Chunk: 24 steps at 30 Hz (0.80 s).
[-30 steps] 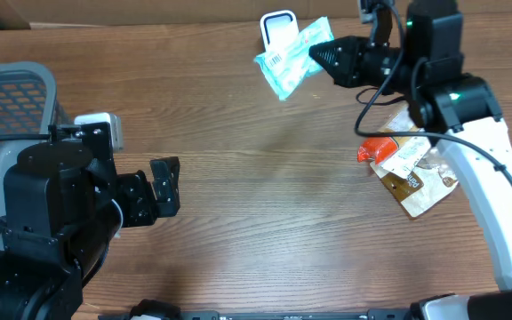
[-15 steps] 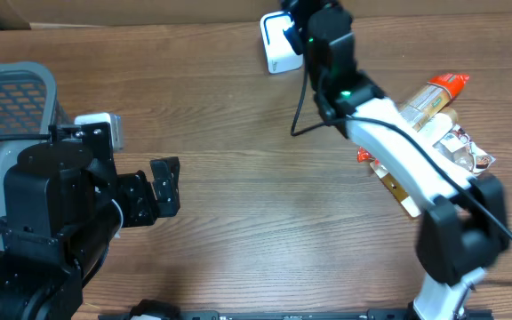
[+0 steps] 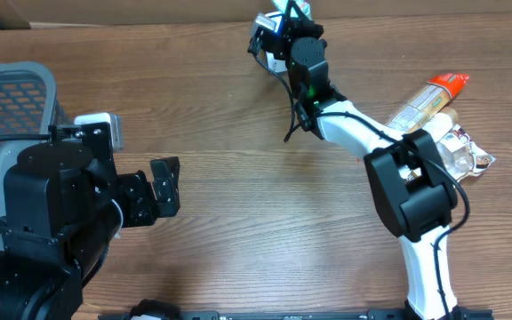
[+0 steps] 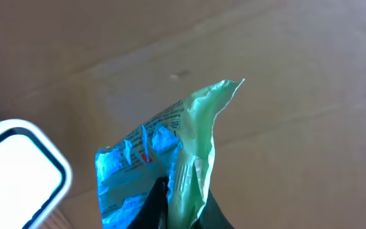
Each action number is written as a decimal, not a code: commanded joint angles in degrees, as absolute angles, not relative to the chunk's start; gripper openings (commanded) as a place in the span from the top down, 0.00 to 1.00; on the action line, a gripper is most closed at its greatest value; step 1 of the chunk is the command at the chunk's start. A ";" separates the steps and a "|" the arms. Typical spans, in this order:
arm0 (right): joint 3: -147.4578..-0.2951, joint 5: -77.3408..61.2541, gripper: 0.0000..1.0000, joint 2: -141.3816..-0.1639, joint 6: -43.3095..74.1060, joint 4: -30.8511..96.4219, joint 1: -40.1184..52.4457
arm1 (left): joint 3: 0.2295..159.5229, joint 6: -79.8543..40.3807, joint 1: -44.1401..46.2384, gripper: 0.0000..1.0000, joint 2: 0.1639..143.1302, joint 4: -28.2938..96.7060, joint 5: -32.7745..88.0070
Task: Scan the item barcode
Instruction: 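Hold the green packet in front of the white scanner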
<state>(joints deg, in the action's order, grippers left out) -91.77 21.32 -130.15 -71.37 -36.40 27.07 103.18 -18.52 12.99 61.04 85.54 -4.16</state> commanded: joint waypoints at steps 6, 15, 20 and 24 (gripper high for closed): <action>-98.98 16.82 0.96 -134.21 -74.04 -35.29 26.48 | 103.88 -19.31 12.71 0.00 61.12 85.34 -4.89; -99.88 15.33 0.96 -134.72 -80.44 -30.65 25.69 | 103.88 -19.31 12.73 0.01 61.12 85.34 -4.89; -99.88 15.31 0.96 -135.59 -80.99 -29.87 25.65 | 103.88 -19.33 12.71 0.00 61.12 85.34 -4.89; -99.88 15.22 0.96 -136.00 -81.10 -30.09 25.65 | 103.88 -19.33 12.71 0.00 61.12 85.34 -4.91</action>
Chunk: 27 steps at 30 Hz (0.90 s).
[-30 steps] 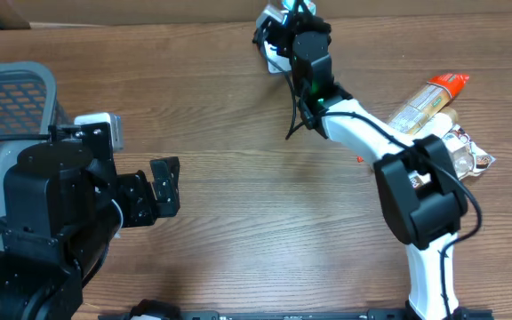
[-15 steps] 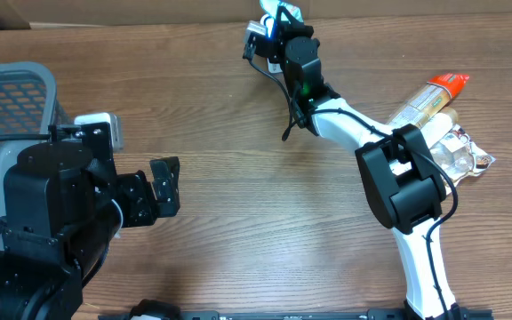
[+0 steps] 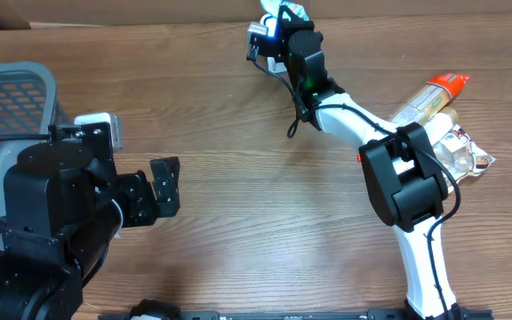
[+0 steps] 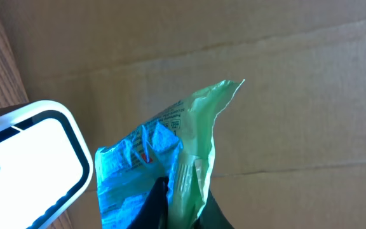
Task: Scan the item barcode
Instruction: 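Hold the green packet in front of the white scanner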
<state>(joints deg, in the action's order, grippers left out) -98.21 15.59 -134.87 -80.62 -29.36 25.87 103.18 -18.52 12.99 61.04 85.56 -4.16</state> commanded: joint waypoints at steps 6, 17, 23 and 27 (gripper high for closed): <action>-99.88 15.29 0.96 -136.00 -81.10 -31.18 25.65 | 103.88 -19.31 12.71 0.00 61.12 85.34 -4.91; -99.88 16.69 0.96 -131.35 -72.64 -31.09 26.26 | 103.88 -19.31 12.71 0.00 61.12 85.34 -4.89; -99.88 18.76 0.96 -118.87 -50.50 -18.37 26.26 | 103.88 -19.33 12.73 0.00 61.12 85.34 -4.91; -99.88 13.19 0.96 -108.25 -32.40 1.54 25.98 | 103.88 -19.31 12.71 0.00 61.12 85.34 -4.91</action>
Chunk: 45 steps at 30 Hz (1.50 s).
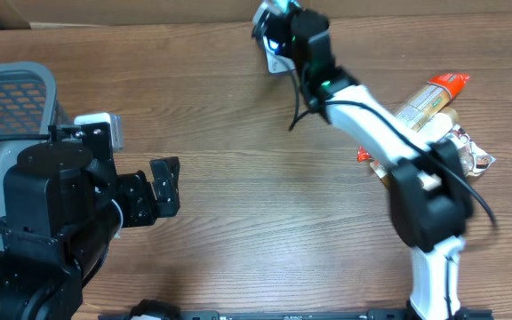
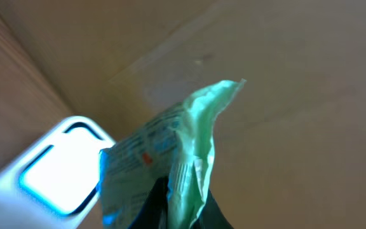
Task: Scan the item barcode
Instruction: 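Hold the green packet in front of the white scanner, then carry the green packet right and release it onto the pile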
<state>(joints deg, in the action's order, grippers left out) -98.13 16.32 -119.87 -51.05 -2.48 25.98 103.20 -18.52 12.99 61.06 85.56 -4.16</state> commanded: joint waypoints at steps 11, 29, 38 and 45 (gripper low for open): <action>-99.74 -13.30 0.96 -93.65 8.36 51.81 8.05 | 103.88 -19.31 12.71 0.00 61.12 85.34 -4.91; -75.66 -26.63 0.91 -94.63 2.50 52.07 -19.75 | 103.88 -19.31 12.73 0.00 61.12 85.34 -4.91; -75.57 -25.63 0.30 -94.61 2.55 52.62 -20.16 | 103.88 -19.33 12.71 0.00 61.12 85.34 -4.89; -83.83 -27.90 0.30 -92.03 -0.38 63.81 -19.84 | 103.88 -19.33 12.73 0.01 61.12 85.34 -4.91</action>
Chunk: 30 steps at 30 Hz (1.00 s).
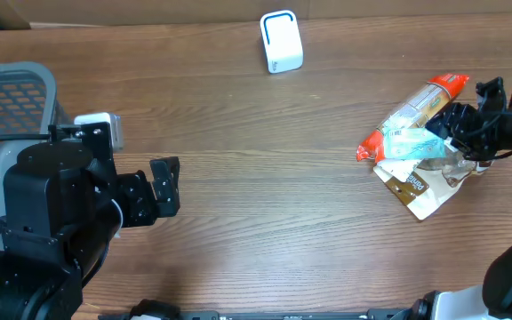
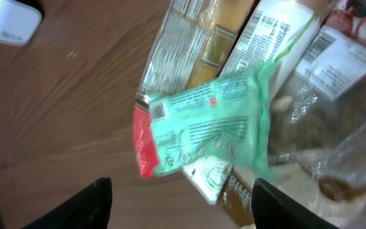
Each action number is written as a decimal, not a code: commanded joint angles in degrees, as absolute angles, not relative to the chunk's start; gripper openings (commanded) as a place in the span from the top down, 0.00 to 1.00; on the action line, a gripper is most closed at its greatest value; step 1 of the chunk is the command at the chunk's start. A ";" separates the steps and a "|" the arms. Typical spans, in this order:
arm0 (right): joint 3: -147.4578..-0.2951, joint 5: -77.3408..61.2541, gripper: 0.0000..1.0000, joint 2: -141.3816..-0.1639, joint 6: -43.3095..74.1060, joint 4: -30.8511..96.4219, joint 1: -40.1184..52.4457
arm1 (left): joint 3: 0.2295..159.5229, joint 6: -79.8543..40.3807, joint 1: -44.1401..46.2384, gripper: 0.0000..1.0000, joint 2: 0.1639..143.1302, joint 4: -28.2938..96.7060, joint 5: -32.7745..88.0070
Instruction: Scan the item barcode
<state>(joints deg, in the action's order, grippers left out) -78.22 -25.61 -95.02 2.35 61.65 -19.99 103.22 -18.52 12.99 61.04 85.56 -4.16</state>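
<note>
The green-and-blue snack packet (image 1: pixel 411 142) (image 2: pixel 216 119) lies flat on top of the pile of items at the right of the table, its printed side up. My right gripper (image 1: pixel 458 133) (image 2: pixel 183 213) hovers just right of it, open wide, with nothing between its fingers (image 2: pixel 89 203). The white barcode scanner (image 1: pixel 281 41) (image 2: pixel 5 20) stands at the back middle of the table, far from the packet. My left gripper (image 1: pixel 169 185) hangs open over the left of the table, holding nothing.
The pile holds a long orange-capped packet (image 1: pixel 425 102), a red-edged one (image 1: pixel 369 151), a brown-and-white pouch (image 1: pixel 416 191) and a clear crinkled bag (image 1: pixel 459 164). A grey mesh basket (image 1: pixel 12 89) stands at the far left. A cardboard wall runs along the back.
My right gripper was at the back beside the scanner, shut on the green packet. Now it is at the right of the table, open, and the packet lies on the pile.
At each earlier moment my right gripper held the green packet up by the scanner at the back, turned a little differently each time. Now the packet rests on the pile at the right and the gripper is open. The left arm stayed still.
</note>
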 commanded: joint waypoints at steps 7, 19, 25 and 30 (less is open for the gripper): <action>-92.47 -28.77 0.30 -81.36 -1.98 75.50 -16.51 | 103.88 -19.31 12.73 0.00 61.12 85.34 -4.89; -93.03 -28.53 0.00 -59.72 -1.56 84.90 -15.33 | 103.88 -19.33 12.71 0.00 61.12 85.34 -4.91; -93.03 -23.05 0.00 -55.53 -2.00 86.94 -15.33 | 103.88 -19.31 12.71 0.00 61.12 85.34 -4.89; -93.03 -24.32 0.00 -54.59 -3.07 87.44 -15.33 | 103.88 -19.31 12.71 0.01 61.12 85.34 -4.89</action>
<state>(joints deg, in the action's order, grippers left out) -92.14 -24.62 -54.92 -1.69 87.22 -15.33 103.22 -18.52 12.99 61.04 85.56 -4.16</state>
